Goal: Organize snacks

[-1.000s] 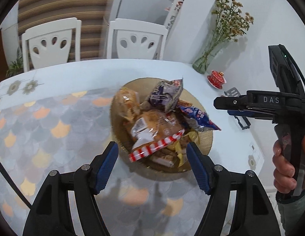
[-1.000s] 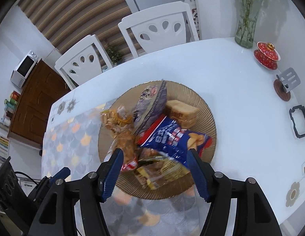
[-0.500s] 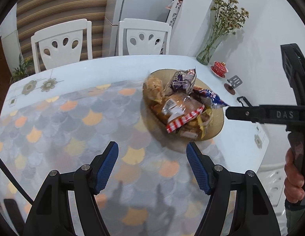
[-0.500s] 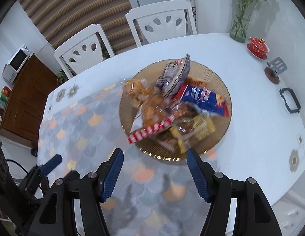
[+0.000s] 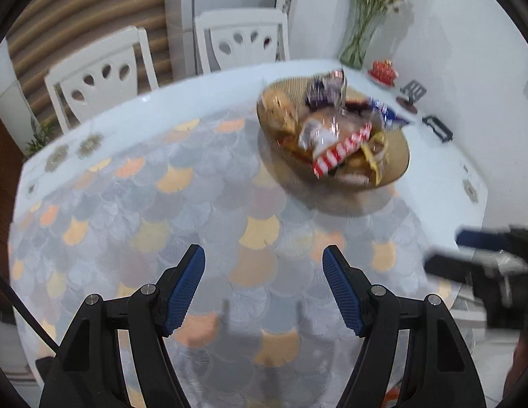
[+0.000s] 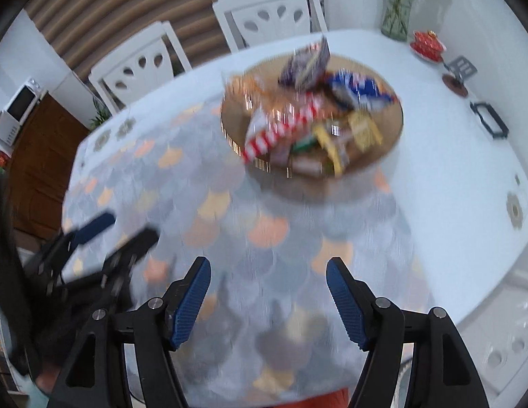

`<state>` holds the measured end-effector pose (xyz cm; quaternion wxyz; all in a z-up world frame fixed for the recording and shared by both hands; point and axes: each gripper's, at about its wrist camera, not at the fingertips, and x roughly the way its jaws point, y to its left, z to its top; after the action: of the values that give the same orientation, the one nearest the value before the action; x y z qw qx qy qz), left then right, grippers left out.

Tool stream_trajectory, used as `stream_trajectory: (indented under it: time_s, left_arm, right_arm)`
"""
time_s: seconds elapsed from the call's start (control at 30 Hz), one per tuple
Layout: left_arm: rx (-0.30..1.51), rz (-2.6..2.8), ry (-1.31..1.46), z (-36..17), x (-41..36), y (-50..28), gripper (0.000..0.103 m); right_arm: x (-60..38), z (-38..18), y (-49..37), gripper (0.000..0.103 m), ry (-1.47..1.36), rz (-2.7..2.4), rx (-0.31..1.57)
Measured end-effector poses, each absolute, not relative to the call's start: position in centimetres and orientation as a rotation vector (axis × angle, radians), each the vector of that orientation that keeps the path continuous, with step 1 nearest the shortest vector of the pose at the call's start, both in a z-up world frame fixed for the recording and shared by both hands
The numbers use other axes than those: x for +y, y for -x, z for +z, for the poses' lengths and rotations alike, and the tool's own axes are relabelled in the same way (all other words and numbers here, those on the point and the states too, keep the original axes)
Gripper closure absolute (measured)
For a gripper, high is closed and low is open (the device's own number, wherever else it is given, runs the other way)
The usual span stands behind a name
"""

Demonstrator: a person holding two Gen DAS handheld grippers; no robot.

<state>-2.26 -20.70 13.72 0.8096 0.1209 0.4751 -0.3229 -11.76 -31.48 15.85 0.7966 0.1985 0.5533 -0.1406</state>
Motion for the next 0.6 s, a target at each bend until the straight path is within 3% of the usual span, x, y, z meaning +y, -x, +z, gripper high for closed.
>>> stream_trajectory:
  time_s: [0.33, 0.6]
  left_arm:
    - [1.165, -0.693, -0.335, 8.3, -24.1, 2.1, 0.033]
    - [1.162, -0.680, -0.376, 8.3, -24.5, 2.8, 0.033]
  right_arm:
    - [-28.1, 12.6, 15.0, 0.035, -0.441, -0.278, 1.301]
    - [-28.4, 13.1, 15.0, 0.035, -0.457, -0.298, 1.279]
